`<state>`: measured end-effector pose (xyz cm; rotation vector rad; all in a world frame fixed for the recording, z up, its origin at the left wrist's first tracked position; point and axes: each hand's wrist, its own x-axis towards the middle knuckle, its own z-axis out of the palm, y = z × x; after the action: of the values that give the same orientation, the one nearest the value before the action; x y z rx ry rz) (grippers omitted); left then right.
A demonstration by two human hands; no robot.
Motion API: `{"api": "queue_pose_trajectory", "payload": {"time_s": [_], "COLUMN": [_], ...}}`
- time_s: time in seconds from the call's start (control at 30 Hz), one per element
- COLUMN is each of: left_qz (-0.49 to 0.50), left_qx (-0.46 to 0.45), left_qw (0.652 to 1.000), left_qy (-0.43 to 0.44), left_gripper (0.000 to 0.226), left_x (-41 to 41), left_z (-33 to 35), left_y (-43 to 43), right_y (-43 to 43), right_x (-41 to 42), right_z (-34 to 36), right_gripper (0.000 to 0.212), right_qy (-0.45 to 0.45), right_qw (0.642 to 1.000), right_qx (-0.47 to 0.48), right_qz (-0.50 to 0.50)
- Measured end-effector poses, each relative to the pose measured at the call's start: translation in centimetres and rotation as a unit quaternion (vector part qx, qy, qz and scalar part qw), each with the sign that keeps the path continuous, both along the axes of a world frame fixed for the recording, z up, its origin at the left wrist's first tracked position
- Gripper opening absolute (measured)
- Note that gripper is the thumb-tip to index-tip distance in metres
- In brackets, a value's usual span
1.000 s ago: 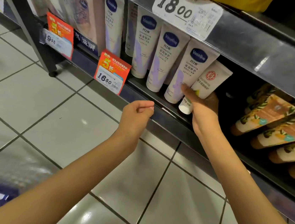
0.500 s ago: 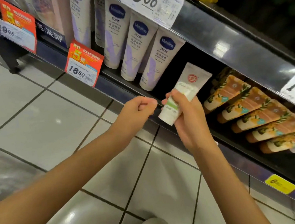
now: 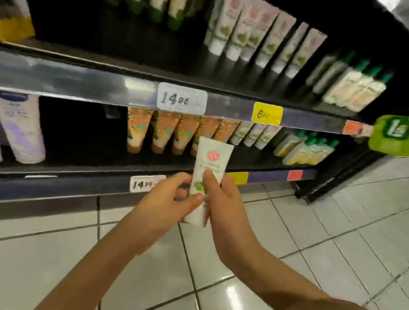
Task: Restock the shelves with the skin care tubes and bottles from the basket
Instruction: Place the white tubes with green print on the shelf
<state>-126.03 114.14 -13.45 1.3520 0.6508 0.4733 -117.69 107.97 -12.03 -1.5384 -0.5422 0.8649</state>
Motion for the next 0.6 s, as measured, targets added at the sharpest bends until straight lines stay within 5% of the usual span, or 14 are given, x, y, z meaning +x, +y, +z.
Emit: {"api": "queue_pose_trajectory", "payload": {"time_s": [0.2, 0.37, 0.6], "left_qz": [0.040, 0.105, 0.147], "left_qx": [0.051, 0.064, 0.153], "left_qw": [0.996, 0.992, 0.971], "left_qy": [0.059, -0.033, -0.108], "left_gripper": [0.032, 0.035, 0.042], "left_x": [0.1, 0.4, 2.9], "left_z": [0.2, 2.3, 7.1], "left_y": [0.0, -0.1, 0.7], "right_y": [-0.8, 0.0, 1.9], "right_x": [0.1, 2.4, 7.1], "right_z": [-0.8, 1.9, 5.8], "right_gripper": [0.041, 0.057, 0.042], "right_qy": [-0.008, -0.062, -0.069], "right_qw": [0.999, 0.991, 0.964], "right_qx": [0.027, 0.069, 0.190], "right_qz": [0.029, 0.096, 0.172]}}
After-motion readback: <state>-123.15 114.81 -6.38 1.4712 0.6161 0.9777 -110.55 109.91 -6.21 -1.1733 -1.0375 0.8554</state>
